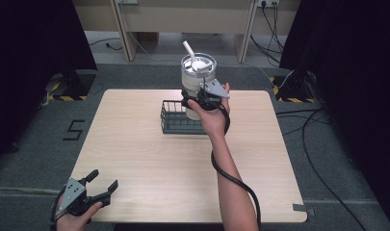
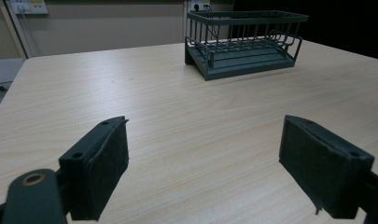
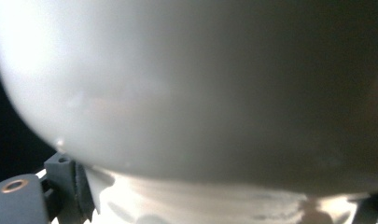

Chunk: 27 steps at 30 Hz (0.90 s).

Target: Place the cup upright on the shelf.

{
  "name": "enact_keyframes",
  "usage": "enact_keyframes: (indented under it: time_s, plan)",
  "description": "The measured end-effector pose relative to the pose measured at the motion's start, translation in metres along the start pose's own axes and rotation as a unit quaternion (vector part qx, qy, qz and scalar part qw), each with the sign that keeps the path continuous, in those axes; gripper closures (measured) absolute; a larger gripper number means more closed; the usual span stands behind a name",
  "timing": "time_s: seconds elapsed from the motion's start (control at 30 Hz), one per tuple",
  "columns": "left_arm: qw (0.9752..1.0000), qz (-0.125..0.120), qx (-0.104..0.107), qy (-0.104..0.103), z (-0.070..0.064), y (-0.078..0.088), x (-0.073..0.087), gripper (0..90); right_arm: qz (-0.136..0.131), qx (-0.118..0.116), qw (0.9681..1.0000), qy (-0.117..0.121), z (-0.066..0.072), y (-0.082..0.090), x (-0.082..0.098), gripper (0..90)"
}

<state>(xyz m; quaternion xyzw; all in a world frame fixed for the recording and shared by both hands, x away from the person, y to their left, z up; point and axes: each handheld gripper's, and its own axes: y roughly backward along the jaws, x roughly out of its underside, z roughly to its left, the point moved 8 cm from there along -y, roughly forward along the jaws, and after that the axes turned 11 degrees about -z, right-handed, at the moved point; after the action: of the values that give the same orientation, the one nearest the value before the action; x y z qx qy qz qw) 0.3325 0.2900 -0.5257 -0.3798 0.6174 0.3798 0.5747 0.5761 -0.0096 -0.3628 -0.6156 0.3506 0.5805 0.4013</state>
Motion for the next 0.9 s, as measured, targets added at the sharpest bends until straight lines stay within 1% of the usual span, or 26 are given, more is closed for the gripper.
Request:
enact_keyframes:
  time_s: [0.2, 0.47, 0.53, 0.9]
  plan:
    - [1.0, -0.001, -0.002, 0.001, 0.001, 0.0, 0.0, 15.0, 0.005, 0.002, 0.9999, -0.01, -0.001, -0.01, 0.003, 9.7]
    - [1.0, -0.001, -0.003, 0.001, 0.001, 0.0, 0.0, 15.0, 0.014, 0.008, 0.9998, -0.012, -0.004, -0.021, 0.01, 9.7]
    - [1.0, 0.0, -0.003, 0.001, 0.001, 0.0, 0.0, 15.0, 0.017, 0.008, 0.9997, -0.018, -0.004, -0.025, 0.013, 9.7]
    - [1.0, 0.0, -0.003, 0.001, 0.002, 0.0, 0.0, 15.0, 0.024, 0.013, 0.9993, -0.025, -0.004, -0.041, 0.022, 9.7]
